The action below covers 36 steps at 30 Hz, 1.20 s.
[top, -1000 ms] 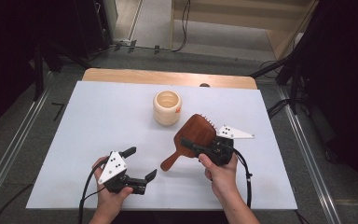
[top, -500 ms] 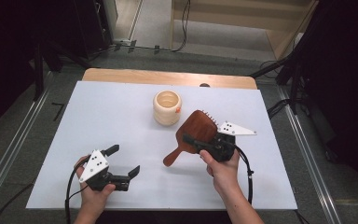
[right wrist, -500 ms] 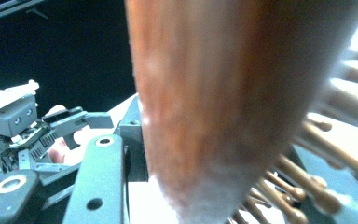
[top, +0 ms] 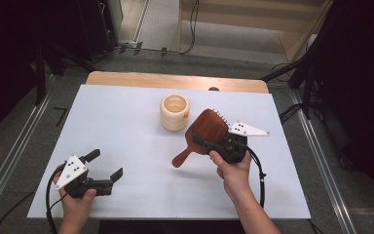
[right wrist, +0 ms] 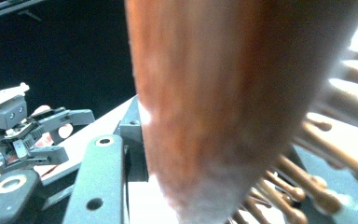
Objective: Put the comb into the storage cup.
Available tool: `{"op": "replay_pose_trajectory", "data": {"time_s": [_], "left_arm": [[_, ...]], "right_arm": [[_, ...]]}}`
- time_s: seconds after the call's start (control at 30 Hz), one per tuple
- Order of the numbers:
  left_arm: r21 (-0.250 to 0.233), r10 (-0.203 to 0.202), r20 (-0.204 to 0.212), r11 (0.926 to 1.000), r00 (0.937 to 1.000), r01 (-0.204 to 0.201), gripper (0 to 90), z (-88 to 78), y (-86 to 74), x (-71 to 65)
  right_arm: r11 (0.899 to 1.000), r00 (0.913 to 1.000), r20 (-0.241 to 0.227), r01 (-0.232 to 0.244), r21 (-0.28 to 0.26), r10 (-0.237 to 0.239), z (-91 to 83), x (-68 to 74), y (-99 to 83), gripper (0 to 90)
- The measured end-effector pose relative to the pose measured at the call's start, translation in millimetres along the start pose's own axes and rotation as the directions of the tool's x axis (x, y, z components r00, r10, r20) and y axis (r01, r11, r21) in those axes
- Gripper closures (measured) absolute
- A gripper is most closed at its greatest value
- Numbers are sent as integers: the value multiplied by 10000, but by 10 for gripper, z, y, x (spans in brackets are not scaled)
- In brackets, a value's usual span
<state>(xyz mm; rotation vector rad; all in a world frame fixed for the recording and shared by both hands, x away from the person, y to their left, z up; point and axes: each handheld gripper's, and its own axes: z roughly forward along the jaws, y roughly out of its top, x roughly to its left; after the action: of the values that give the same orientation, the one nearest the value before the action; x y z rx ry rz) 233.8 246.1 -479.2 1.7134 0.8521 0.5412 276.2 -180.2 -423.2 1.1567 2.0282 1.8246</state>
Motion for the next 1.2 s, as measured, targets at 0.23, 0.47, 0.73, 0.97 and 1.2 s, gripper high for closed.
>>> {"op": "replay_pose_trajectory", "data": {"time_s": [0.23,0.47,0.73,0.97,1.2], "left_arm": [[-66,-246,-324,9997,9992,244,0,-91,-38,129],[-58,-280,-532,9996,9982,277,0,-127,-60,207],[-7,-379,-570,9993,9977,379,0,-119,-118,235],[-120,-589,-511,9982,9970,584,0,-127,-139,246],[-191,-666,-462,9977,9967,658,0,-133,-147,252]], "right_arm": [[9999,9999,101,97,-69,-96,12,-7,59,504],[9998,9996,260,118,-148,-115,22,-48,123,503],[9995,9991,393,163,-287,-152,-2,-83,195,503],[9988,9990,414,213,-444,-195,20,-107,255,503],[9982,9982,487,365,-476,-342,47,-120,309,503]]}}
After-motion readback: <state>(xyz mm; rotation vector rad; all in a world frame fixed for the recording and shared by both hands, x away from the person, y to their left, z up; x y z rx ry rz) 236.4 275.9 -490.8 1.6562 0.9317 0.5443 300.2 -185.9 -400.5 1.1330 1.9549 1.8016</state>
